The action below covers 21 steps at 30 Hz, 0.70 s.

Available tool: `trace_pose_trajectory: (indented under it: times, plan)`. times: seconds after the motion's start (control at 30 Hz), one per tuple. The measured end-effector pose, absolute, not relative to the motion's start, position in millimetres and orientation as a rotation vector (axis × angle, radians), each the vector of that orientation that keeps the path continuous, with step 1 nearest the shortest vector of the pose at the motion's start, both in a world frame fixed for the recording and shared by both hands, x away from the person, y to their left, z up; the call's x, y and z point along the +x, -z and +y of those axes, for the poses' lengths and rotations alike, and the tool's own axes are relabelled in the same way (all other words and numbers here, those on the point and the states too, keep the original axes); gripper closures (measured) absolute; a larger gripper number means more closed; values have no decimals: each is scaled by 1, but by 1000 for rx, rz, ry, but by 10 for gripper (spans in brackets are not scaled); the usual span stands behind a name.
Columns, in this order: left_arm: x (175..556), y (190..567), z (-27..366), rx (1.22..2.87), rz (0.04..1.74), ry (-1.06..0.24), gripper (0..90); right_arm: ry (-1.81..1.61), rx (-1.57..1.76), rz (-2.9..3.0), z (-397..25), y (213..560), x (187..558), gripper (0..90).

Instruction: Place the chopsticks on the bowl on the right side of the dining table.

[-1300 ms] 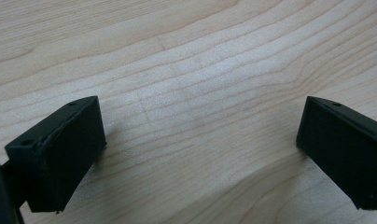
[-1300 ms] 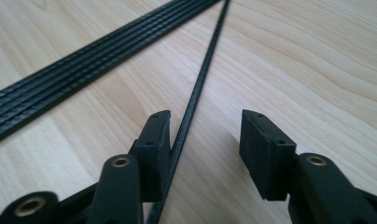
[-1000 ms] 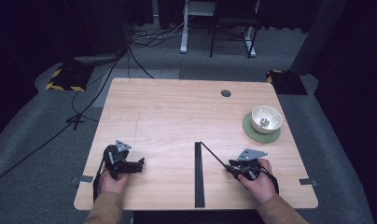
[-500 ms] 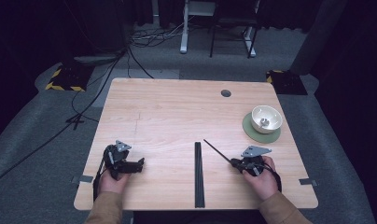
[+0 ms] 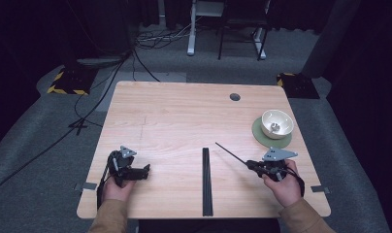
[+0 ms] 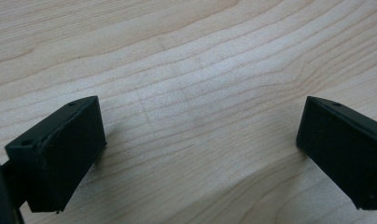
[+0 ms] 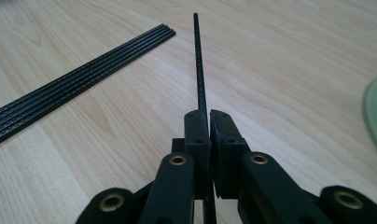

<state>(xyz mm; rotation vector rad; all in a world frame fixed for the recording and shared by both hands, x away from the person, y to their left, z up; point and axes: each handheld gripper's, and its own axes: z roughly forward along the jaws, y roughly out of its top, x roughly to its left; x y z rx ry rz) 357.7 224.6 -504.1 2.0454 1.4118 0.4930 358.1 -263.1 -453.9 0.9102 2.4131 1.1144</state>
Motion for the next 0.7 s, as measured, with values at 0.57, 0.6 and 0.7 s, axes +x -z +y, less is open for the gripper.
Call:
trace_pose_trajectory:
  times: [0.57, 0.6, 0.7]
  plan:
    - [357, 504, 224, 2043, 1417, -494, 15, -1167, 860, 2344, -295, 402, 372, 868]
    - [357, 504, 224, 2042, 1418, -495, 15, -1172, 861, 2342, -296, 400, 373, 868]
    - [357, 504, 225, 2045, 1410, -494, 16, -1186, 854, 2326, -299, 390, 377, 868]
